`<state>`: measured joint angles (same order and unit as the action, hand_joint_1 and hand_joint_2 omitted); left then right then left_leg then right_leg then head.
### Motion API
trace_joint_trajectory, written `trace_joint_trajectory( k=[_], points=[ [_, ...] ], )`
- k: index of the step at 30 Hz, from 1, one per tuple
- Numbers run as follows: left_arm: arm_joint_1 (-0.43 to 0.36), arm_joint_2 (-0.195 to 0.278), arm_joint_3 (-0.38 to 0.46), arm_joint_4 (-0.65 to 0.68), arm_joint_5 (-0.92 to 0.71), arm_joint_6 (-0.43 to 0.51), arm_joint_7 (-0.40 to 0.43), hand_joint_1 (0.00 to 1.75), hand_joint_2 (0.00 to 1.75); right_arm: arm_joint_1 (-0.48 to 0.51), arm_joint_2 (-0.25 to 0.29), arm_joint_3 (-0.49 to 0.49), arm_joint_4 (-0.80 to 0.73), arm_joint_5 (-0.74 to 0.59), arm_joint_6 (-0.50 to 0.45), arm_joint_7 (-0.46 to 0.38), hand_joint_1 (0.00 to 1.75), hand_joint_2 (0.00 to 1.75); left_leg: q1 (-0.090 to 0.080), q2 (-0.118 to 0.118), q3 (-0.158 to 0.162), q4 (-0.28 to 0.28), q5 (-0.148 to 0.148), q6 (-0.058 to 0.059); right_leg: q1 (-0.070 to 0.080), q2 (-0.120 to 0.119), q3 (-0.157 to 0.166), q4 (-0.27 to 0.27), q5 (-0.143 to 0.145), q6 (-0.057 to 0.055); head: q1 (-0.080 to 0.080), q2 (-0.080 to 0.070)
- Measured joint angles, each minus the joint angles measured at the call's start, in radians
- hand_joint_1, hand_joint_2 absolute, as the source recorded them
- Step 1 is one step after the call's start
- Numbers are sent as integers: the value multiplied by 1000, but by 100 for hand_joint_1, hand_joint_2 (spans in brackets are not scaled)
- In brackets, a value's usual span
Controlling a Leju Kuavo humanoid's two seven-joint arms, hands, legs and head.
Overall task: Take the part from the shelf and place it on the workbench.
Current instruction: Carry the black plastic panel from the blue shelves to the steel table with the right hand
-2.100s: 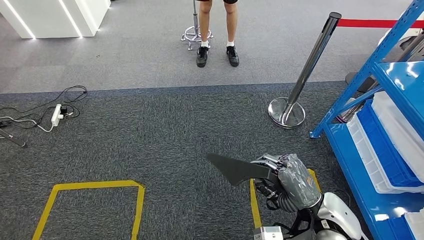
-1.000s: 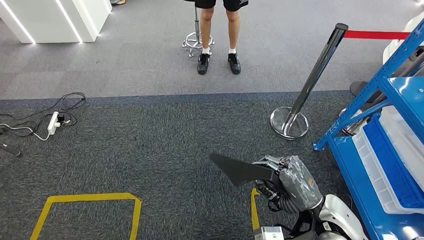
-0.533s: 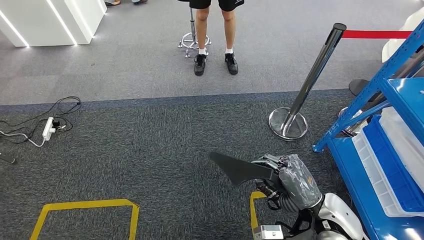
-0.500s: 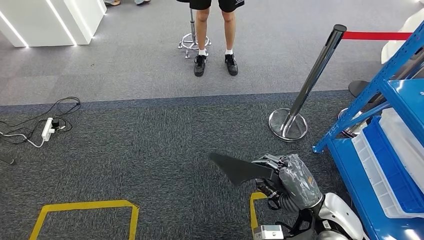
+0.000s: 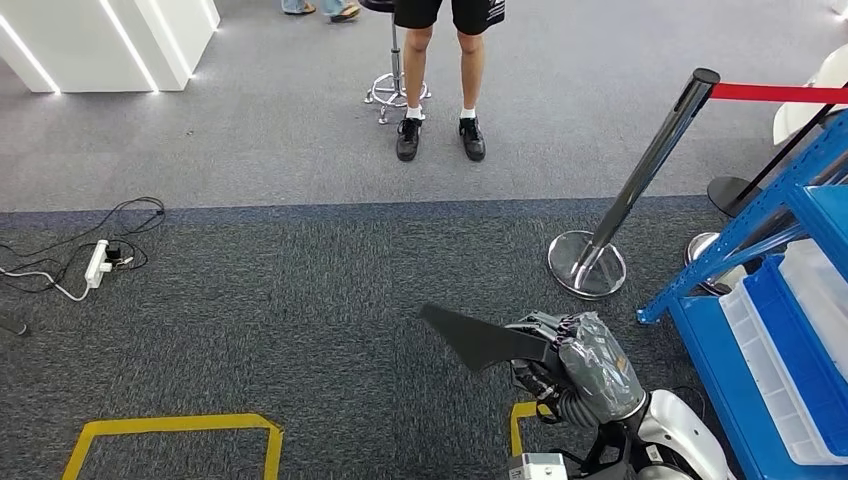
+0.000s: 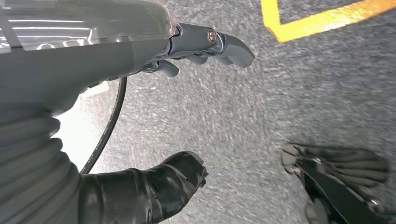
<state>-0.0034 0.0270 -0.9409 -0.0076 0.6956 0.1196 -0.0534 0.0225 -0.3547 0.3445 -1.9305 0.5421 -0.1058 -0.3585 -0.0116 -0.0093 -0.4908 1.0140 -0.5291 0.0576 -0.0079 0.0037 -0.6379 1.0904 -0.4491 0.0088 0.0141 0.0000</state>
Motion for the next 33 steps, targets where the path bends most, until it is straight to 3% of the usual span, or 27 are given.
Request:
trace_joint_trajectory(
  k=[2,5,7,9,10,11,13,14,15,17,19,21,23,25,26,27,28,30,32,33],
  points=[
    [-2,-1,0,0,6,0,-2,0,175,3,-2,-2,-2,2,0,1,175,175,0,-4,-1,4,-4,-9,6,0,6,-30,3,-7,2,0],
    [-5,-2,0,0,13,0,-7,0,175,6,-3,-3,-7,4,0,0,175,175,2,-5,-11,31,-9,-23,1,-10,24,-53,6,-20,3,0],
    [-5,-3,-1,0,14,0,-9,0,175,7,-3,-4,-11,4,0,-1,175,175,7,-1,-56,114,-43,-36,-3,-21,40,-66,2,-27,1,0],
    [-4,-3,-1,0,16,2,-12,0,175,7,-3,-5,-12,6,0,-2,175,175,14,1,-130,226,-89,-49,-4,-34,46,-68,-5,-31,0,0],
    [-3,-2,-1,0,17,2,-14,0,175,8,-3,-5,-12,7,0,-2,175,175,18,2,-159,259,-96,-54,-4,-42,49,-68,-9,-31,0,0],
    [-2,-2,-2,0,18,3,-15,0,175,8,-3,-5,-12,8,0,-2,175,175,21,3,-172,261,-83,-58,-5,-49,52,-67,-12,-29,0,0],
    [1,-1,-4,0,23,3,-16,0,175,8,-3,-5,-12,11,0,-2,175,175,26,18,-146,166,-6,-64,-8,-65,64,-67,-21,-23,0,0],
    [1,-1,-6,0,25,3,-17,0,175,8,-3,-5,-12,13,0,-2,175,175,24,38,-123,103,29,-64,-9,-74,71,-67,-25,-19,0,0],
    [0,-1,-7,0,27,3,-18,0,175,8,-3,-5,-12,14,0,-2,175,175,21,58,-106,52,46,-59,-9,-83,77,-67,-28,-13,0,0],
    [-3,-1,-8,0,28,3,-19,0,175,8,-3,-5,-13,15,0,-2,175,175,13,79,-99,16,51,-44,-6,-101,83,-67,-35,0,1,0],
    [-3,-1,-9,0,29,3,-20,0,175,7,-3,-5,-14,16,0,-2,175,175,11,61,-97,12,64,-28,-6,-117,91,-66,-43,14,1,0],
    [-1,-1,-12,0,29,3,-20,0,175,6,-3,-5,-15,17,-1,-1,175,175,14,38,-90,6,72,-14,-11,-82,86,-35,-71,24,2,0],
    [-2,-1,-15,0,29,3,-21,0,175,9,-4,-7,-16,18,-1,-1,175,175,13,15,-88,3,76,-3,-14,-25,34,76,-133,27,2,0],
    [-3,-1,-17,0,29,4,-21,0,175,14,-4,-9,-16,19,-1,-1,175,175,8,-12,-88,4,75,2,-12,-8,-36,205,-178,26,2,0],
    [-2,-1,-18,0,29,4,-21,0,175,17,-4,-9,-16,19,-1,-1,175,175,6,-27,-87,5,75,3,-12,-5,-53,228,-172,24,2,0],
    [-2,-1,-18,0,29,4,-21,0,175,17,-4,-9,-16,19,-1,-1,175,175,4,-43,-84,5,74,4,-11,-3,-50,209,-145,20,2,0],
    [-2,-1,-19,0,29,4,-22,0,175,18,-4,-9,-16,19,-2,-1,175,175,2,-58,-81,6,73,3,-10,5,-28,152,-103,15,2,0],
    [-3,-2,-21,0,30,5,-23,0,175,18,-4,-10,-17,19,-2,0,175,175,2,-83,-79,10,69,0,-8,48,28,14,-38,3,2,0],
    [-2,-2,-22,0,31,6,-25,0,175,19,-6,-11,-18,20,-2,1,175,175,5,-106,-87,13,69,-8,-6,74,52,-49,-23,-4,2,0],
    [-1,-2,-23,0,31,7,-25,0,175,18,-6,-11,-19,20,-2,2,175,175,6,-117,-91,13,70,-14,-4,68,53,-55,-24,-5,2,0]
  ],
)
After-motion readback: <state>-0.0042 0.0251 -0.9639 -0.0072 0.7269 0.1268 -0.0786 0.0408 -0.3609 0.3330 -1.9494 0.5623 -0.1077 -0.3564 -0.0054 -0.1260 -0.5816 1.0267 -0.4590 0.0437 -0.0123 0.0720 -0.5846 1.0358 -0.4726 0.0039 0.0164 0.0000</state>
